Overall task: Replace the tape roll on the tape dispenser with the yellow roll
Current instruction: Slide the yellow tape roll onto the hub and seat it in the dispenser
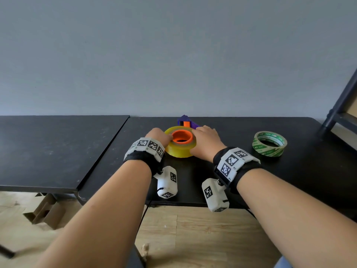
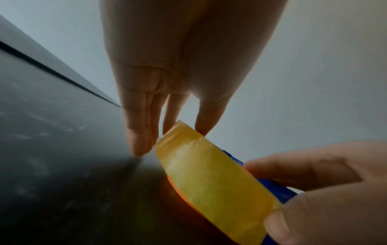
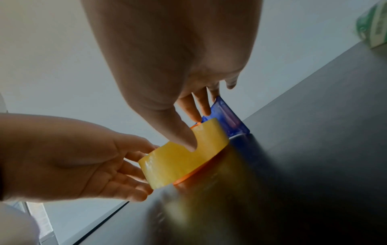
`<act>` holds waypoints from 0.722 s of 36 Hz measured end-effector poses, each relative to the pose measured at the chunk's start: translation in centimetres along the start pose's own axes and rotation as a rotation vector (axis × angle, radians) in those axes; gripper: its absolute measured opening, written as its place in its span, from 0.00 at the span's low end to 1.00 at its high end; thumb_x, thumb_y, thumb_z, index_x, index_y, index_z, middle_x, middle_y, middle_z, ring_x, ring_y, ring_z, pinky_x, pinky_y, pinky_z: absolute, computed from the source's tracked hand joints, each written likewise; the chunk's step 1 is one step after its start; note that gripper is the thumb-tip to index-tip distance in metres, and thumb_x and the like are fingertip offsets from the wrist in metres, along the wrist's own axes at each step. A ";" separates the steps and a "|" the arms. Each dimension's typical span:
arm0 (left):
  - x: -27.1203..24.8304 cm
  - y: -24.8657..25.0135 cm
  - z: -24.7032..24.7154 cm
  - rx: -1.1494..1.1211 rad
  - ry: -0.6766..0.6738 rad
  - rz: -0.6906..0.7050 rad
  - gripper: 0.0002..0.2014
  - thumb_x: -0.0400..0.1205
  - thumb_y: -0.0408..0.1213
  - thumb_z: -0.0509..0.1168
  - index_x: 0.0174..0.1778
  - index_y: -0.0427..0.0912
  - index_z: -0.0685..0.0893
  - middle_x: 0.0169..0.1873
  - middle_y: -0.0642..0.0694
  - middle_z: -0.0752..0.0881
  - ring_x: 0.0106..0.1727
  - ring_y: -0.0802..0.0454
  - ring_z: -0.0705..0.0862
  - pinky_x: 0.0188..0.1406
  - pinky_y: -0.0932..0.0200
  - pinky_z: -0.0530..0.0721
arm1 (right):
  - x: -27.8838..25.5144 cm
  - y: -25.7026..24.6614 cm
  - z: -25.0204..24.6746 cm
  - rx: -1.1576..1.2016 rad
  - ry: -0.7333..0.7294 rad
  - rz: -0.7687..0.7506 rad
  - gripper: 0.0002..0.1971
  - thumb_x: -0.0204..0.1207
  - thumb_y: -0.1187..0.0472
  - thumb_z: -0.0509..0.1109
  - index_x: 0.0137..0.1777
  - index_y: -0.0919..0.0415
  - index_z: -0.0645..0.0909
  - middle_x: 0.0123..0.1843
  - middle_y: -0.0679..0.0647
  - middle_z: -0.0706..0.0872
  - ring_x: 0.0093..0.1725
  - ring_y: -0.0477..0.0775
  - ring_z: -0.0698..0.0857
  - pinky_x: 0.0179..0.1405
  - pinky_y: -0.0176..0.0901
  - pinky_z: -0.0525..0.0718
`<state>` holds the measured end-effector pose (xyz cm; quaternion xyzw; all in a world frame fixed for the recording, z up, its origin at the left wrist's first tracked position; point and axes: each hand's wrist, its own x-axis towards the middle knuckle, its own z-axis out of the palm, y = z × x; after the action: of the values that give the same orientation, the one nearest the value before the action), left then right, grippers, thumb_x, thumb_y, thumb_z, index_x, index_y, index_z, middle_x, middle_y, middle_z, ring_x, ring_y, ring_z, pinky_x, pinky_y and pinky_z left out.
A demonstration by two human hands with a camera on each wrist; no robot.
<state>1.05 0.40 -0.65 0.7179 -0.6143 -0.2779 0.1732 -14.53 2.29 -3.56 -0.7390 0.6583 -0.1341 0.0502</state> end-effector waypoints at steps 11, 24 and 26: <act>0.7 -0.7 0.5 0.243 -0.025 0.019 0.21 0.88 0.44 0.54 0.33 0.35 0.76 0.33 0.44 0.78 0.40 0.47 0.79 0.43 0.55 0.74 | -1.3 -1.3 -1.2 0.109 -0.004 -0.101 0.13 0.69 0.55 0.66 0.53 0.52 0.83 0.55 0.51 0.84 0.58 0.57 0.79 0.62 0.52 0.76; 0.6 -0.9 0.4 0.251 -0.011 0.059 0.20 0.87 0.32 0.51 0.28 0.38 0.70 0.32 0.42 0.76 0.46 0.46 0.77 0.46 0.58 0.73 | -2.0 -2.5 -1.4 0.109 -0.054 -0.138 0.23 0.74 0.59 0.72 0.70 0.56 0.81 0.69 0.54 0.81 0.69 0.55 0.78 0.67 0.45 0.77; 0.6 -1.1 0.4 0.260 -0.019 0.068 0.18 0.87 0.31 0.51 0.31 0.36 0.75 0.40 0.38 0.81 0.47 0.44 0.78 0.47 0.58 0.74 | -2.1 -2.8 -1.5 0.126 -0.078 -0.133 0.21 0.74 0.59 0.72 0.68 0.56 0.82 0.67 0.54 0.82 0.67 0.56 0.80 0.66 0.46 0.80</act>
<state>1.70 0.03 -1.74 0.7104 -0.6708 -0.1963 0.0822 -12.43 4.84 -1.72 -0.7813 0.5954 -0.1494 0.1132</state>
